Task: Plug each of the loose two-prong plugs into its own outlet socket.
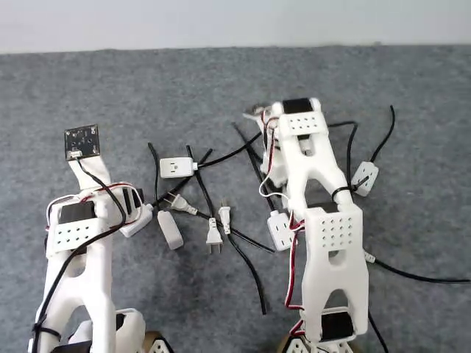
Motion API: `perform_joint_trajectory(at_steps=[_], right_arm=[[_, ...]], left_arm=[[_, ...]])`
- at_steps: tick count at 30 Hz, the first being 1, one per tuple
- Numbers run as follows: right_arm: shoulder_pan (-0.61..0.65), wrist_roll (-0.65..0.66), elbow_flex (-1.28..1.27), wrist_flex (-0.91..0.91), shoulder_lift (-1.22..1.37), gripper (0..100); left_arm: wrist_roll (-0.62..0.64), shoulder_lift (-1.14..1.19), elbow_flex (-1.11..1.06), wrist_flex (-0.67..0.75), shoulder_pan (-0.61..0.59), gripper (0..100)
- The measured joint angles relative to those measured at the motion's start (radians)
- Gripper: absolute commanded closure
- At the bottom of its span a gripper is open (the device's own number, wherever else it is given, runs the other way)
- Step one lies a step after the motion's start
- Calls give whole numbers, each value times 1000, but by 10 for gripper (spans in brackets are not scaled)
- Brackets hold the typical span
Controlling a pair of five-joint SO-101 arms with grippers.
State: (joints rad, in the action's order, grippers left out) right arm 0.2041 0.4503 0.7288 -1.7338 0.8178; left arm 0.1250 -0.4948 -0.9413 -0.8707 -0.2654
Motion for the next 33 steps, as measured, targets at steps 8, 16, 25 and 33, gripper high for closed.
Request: perform_joint_trajectory(at_steps=[8, 16, 25, 33], right_arm=[[3, 5, 41, -6, -204, 991], [48, 17, 161, -6, -385, 991], [66, 17, 247, -6, -503, 991], [164, 17, 287, -6, -569, 991]], left_arm=[[0, 0, 86, 0, 32, 771], [-77, 0, 296, 0, 186, 771], [-278, 0, 333, 0, 453, 771], [-356, 0, 333, 3, 620, 771]])
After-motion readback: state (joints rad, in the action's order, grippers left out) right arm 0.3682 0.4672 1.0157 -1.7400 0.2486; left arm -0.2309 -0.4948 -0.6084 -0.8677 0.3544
